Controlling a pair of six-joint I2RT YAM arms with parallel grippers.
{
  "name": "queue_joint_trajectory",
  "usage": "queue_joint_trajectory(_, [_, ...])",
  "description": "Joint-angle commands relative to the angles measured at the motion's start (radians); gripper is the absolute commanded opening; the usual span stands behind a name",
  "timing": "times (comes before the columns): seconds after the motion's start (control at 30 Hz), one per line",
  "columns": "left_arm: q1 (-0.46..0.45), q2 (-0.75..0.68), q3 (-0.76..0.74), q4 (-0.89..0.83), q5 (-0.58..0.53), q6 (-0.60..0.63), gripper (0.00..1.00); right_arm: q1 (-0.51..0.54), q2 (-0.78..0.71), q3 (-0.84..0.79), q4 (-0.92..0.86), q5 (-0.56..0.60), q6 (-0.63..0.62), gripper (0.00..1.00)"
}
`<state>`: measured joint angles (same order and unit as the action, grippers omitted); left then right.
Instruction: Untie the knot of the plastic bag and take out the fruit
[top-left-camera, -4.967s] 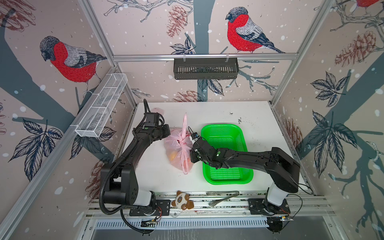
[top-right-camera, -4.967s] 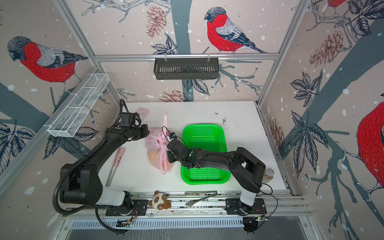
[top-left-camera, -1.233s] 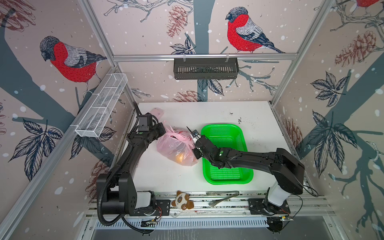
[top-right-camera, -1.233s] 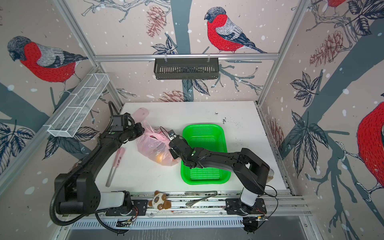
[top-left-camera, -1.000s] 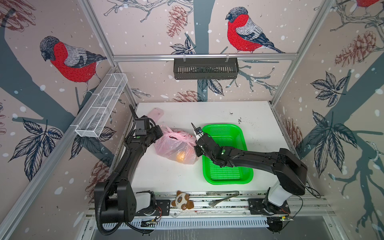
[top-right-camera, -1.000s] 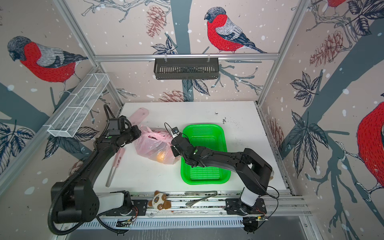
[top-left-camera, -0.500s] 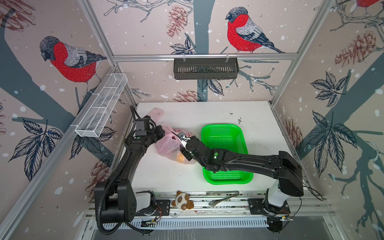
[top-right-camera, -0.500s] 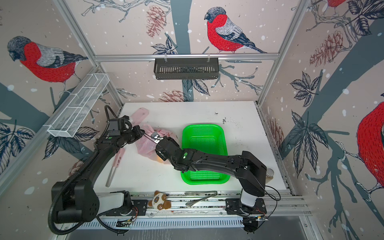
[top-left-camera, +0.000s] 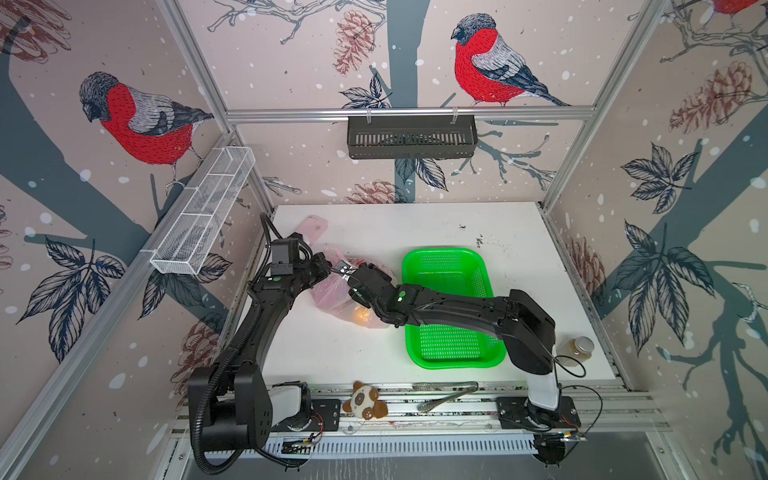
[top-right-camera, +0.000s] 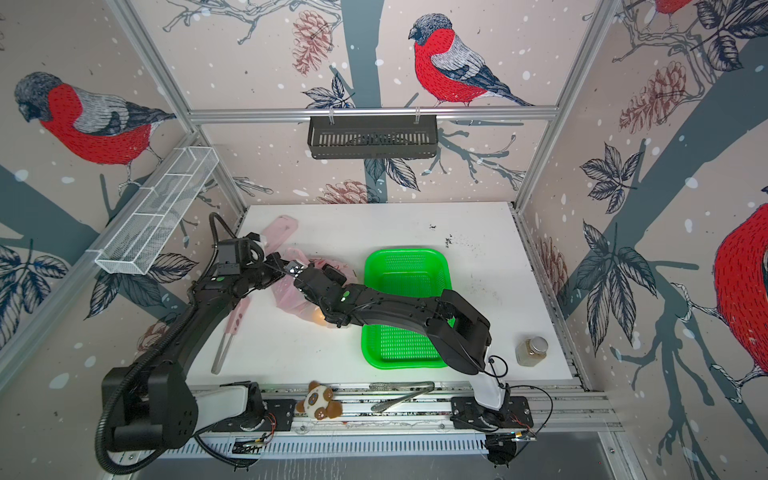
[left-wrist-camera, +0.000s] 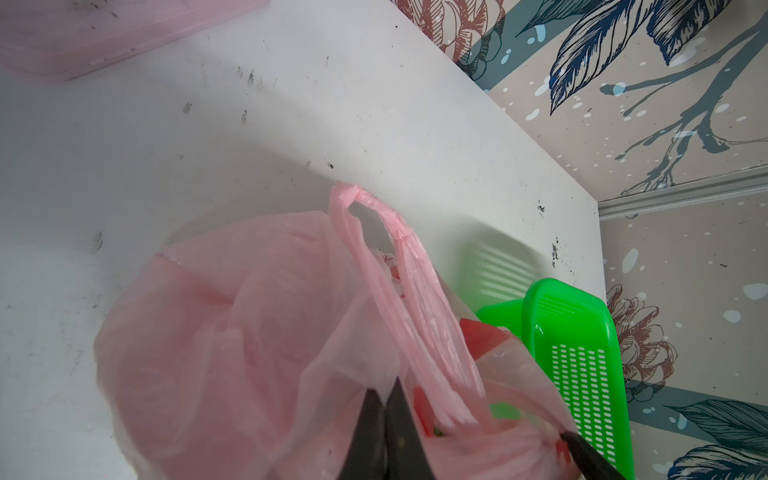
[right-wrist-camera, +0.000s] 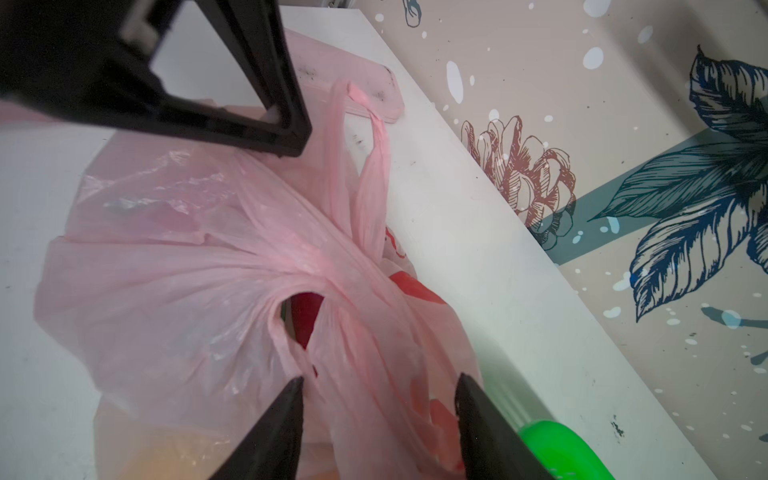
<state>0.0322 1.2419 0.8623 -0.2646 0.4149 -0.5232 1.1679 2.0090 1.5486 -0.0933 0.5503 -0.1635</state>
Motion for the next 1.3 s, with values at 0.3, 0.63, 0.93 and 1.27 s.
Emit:
queue_joint_trajectory(0.3, [0.002, -0.010, -0.005, 0.037, -0.027, 0.004, 0.00, -0.005, 0.007, -0.026, 0.042, 0.074, 0.007, 0.17])
queue_joint_trajectory(0.63, [0.014, -0.029, -0.020, 0.020, -0.118, -0.014, 0.00, -0.018, -0.186, -0.206, 0.101, 0.004, 0.144, 0.11])
queue_joint_trajectory(0.93, [0.058, -0.101, -0.065, 0.026, -0.172, -0.026, 0.00, -0.123, -0.366, -0.417, 0.188, -0.129, 0.333, 0.10])
queue_joint_trajectory(1.27, [0.077, -0.140, -0.062, -0.020, -0.105, -0.015, 0.06, -0.171, -0.406, -0.495, 0.283, -0.297, 0.413, 0.10])
